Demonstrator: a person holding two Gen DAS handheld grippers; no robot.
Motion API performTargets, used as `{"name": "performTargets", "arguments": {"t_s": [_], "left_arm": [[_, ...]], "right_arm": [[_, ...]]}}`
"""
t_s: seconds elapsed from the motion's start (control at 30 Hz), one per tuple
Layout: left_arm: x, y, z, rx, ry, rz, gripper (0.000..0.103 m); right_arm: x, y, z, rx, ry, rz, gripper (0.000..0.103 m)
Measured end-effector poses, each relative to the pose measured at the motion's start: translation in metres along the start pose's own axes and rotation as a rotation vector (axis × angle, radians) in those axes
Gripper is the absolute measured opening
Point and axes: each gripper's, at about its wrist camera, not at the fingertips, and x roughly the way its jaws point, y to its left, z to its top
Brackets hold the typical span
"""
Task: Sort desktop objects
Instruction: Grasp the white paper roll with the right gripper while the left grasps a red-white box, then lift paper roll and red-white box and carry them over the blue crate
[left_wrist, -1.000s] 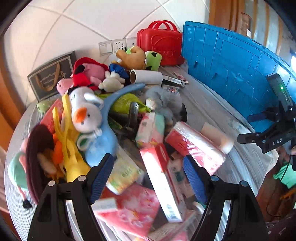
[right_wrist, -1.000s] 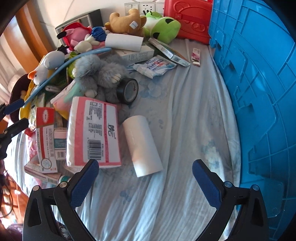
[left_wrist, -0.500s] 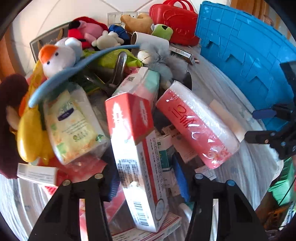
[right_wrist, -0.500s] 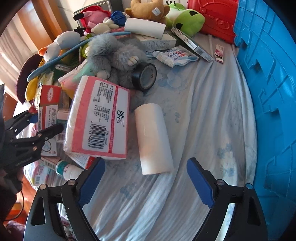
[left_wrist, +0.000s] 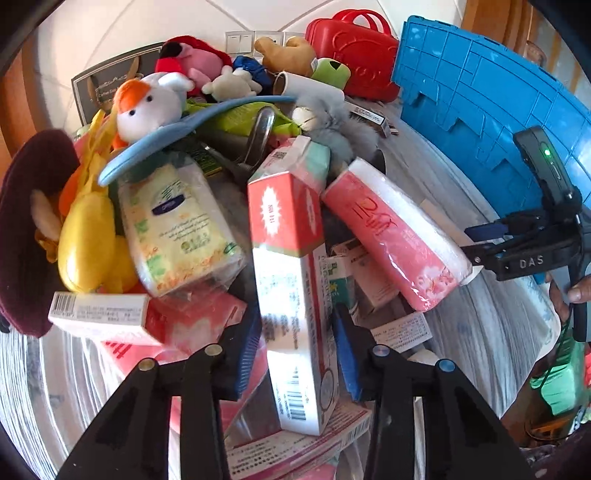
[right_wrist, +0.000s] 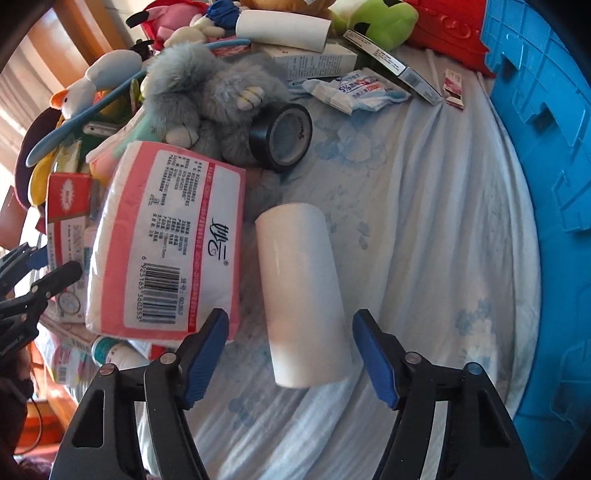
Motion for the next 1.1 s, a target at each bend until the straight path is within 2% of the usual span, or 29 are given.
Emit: {"name": "performTargets", "arguments": {"t_s": [0.07, 0.13, 0.2, 0.27, 0.33, 0.43, 0.63, 0.73, 0.9, 1.0, 1.1], "left_arm": [[0.003, -0.004, 0.002, 0.020, 0.002, -0.014, 0.034], [0.004, -0.004, 0.003, 0.024, 0.005, -0.023, 0.032], [0.007, -0.003, 0.004, 0.027, 0.013, -0.018, 0.031], [0.009, 0.001, 0.004, 0.011, 0.013, -0.044, 0.031], [0.009, 0.000, 0.005, 0.022, 0.012, -0.053, 0.024], [0.005, -0.003, 0.003, 0.056, 0.007, -0.036, 0.023], [-0.014, 0.001, 0.007, 0.061, -0.047, -0.050, 0.023], [-0.027, 0.001, 0.016, 0.076, -0.078, -0.033, 0.022], [-0.059, -0.001, 0.044, 0.093, -0.173, 0.010, 0.022], [-0.080, -0.003, 0.067, 0.109, -0.242, 0.029, 0.022], [-0.104, -0.011, 0.093, 0.142, -0.321, 0.043, 0.022]], "right_arm": [[0.008, -0.002, 0.004, 0.019, 0.013, -0.022, 0.063], [0.023, -0.004, 0.005, 0.035, 0.065, -0.037, 0.052], [0.027, -0.003, 0.005, 0.036, 0.063, -0.060, 0.051], [0.027, 0.001, 0.009, 0.035, 0.062, -0.089, 0.051], [0.027, 0.006, 0.012, 0.018, 0.047, -0.124, 0.049], [0.020, 0.010, 0.012, 0.032, 0.040, -0.154, 0.048], [-0.028, 0.020, 0.004, 0.082, -0.061, -0.150, 0.045], [-0.049, 0.032, 0.004, 0.076, -0.113, -0.168, 0.045], [-0.096, 0.048, 0.003, 0.090, -0.222, -0.156, 0.045], [-0.138, 0.057, -0.007, 0.090, -0.324, -0.165, 0.045], [-0.171, 0.063, 0.005, 0.099, -0.430, -0.176, 0.045]]}}
